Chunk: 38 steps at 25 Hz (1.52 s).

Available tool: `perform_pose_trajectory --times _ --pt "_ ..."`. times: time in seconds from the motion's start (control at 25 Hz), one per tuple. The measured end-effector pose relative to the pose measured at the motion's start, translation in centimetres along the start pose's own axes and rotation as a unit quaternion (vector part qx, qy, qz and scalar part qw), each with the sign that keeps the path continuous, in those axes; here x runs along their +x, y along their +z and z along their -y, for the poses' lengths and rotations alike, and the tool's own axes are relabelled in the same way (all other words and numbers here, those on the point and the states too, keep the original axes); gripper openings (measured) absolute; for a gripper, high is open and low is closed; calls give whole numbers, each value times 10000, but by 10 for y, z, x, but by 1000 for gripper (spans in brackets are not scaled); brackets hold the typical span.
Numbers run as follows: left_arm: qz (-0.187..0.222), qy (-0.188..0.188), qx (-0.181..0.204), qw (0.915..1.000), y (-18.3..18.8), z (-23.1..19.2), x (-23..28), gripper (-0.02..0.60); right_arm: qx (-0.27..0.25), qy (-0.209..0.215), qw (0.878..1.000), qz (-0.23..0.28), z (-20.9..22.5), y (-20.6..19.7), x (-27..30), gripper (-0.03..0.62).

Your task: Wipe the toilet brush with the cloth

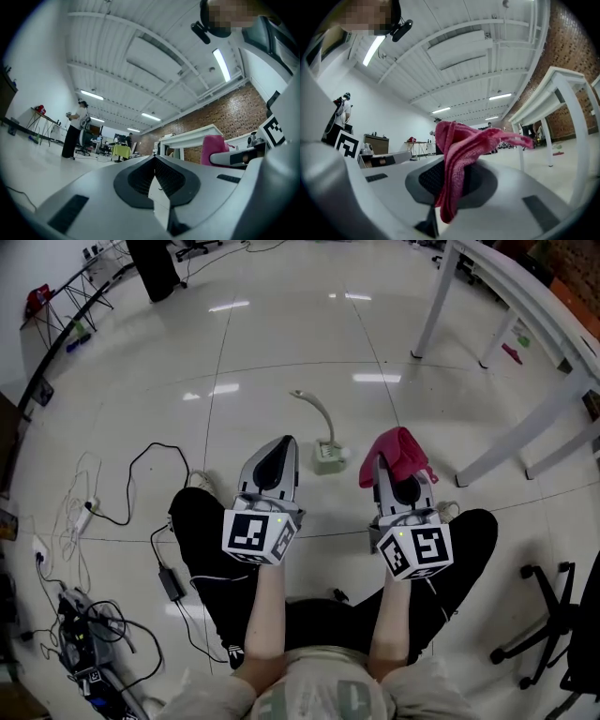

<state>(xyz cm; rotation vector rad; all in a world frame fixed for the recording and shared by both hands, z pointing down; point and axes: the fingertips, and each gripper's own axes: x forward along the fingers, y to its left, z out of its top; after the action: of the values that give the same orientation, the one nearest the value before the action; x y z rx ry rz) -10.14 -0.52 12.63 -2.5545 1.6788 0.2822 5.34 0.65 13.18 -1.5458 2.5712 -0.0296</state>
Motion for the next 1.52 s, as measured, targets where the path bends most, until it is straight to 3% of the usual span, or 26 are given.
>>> perform_pose_trajectory --times 0.28,0.44,0.6,0.72,0.84,1.08,1.2,1.36,1.52 --pt "-99 33 -117 9999 -13 -19 28 5 111 -187 9998 47 21 2 22 32" --pt "-221 83 -137 9996 -31 -19 39 5 276 44 9996 -100 22 -20 42 32" --pt "-394 196 -160 9989 -53 -38 50 5 311 395 9983 279 18 -5 88 32" --pt "-616 336 -294 9971 -90 -60 68 5 157 357 9984 403 42 -11 136 31" --pt "-890 456 -494 9938 -147 -72 89 5 151 155 9997 131 92 -72 172 32" --pt "-1594 326 -813 9833 -278 -71 126 5 327 -90 9954 -899 175 -275 193 32" --pt "-1830 157 -826 9795 -331 -69 135 5 565 -248 9903 -1241 199 -354 190 32" --pt "-2009 34 -948 9750 -381 -71 134 5 851 -247 9844 -1519 202 -423 187 32" --pt "-2215 -45 -1046 9695 -406 -66 125 5 1229 -59 9786 -1651 188 -451 185 32"
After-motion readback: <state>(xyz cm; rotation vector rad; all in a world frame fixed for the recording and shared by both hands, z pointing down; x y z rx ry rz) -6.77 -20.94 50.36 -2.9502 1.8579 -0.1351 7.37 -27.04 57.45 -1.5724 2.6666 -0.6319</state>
